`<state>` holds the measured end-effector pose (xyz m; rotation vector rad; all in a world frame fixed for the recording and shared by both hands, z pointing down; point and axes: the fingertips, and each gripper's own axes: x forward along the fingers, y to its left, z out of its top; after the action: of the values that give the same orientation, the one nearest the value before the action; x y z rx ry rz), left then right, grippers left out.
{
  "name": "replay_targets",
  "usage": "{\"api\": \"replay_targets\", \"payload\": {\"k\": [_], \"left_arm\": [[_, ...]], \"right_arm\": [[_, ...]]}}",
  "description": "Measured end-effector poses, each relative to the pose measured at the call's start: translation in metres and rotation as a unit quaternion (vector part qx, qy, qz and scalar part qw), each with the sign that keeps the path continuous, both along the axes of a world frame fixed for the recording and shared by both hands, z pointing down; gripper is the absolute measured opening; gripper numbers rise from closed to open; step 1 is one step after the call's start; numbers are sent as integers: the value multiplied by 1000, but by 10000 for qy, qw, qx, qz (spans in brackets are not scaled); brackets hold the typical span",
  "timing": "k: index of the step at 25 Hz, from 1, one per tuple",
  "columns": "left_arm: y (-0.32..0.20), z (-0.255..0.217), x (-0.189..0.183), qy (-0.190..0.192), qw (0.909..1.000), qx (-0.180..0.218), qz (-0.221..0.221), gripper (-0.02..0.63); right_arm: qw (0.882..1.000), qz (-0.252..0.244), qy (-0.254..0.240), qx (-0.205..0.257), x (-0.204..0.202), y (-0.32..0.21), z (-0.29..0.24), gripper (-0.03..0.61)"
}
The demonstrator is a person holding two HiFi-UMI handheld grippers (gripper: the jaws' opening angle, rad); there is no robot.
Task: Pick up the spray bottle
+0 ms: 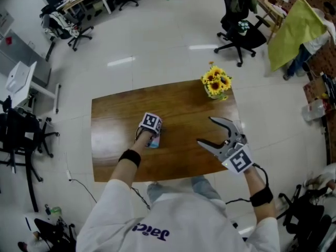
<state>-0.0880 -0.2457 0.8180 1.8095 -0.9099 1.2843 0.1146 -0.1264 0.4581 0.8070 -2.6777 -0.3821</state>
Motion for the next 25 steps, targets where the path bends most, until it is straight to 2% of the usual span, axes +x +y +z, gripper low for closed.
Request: {"api": "replay_targets", "payload": {"k": [3, 5, 7, 9, 12, 15, 21, 25], "left_arm": [[-2, 10, 0, -109, 9998, -161, 10, 459], [-4, 18, 0, -215, 9994, -261, 14, 458], [-6, 26, -4, -389, 9987, -314, 77, 445], [-6, 30, -10, -615, 9974, -356, 107, 445], [-5, 30, -15, -912, 9948, -443, 41, 398], [-7, 27, -16, -988, 9941, -448, -31, 383], [-6, 25, -15, -933, 9950, -351, -75, 383], [-7, 24, -15, -940, 9947, -413, -49, 383]], "right_arm": [[9994, 253, -233, -72, 4, 4, 2, 347], [9969, 330, -713, 68, 6, 4, -7, 346], [9917, 399, -1203, 226, 7, 3, -15, 346], [9876, 632, -1429, 133, 15, 4, -13, 346], [9771, 1058, -1847, 1, 34, 7, -14, 346], [9655, 1434, -2175, -58, 49, 8, -14, 346], [9528, 1911, -2342, -302, 66, 20, 1, 347], [9475, 2053, -2412, -442, 72, 29, 10, 345]]}}
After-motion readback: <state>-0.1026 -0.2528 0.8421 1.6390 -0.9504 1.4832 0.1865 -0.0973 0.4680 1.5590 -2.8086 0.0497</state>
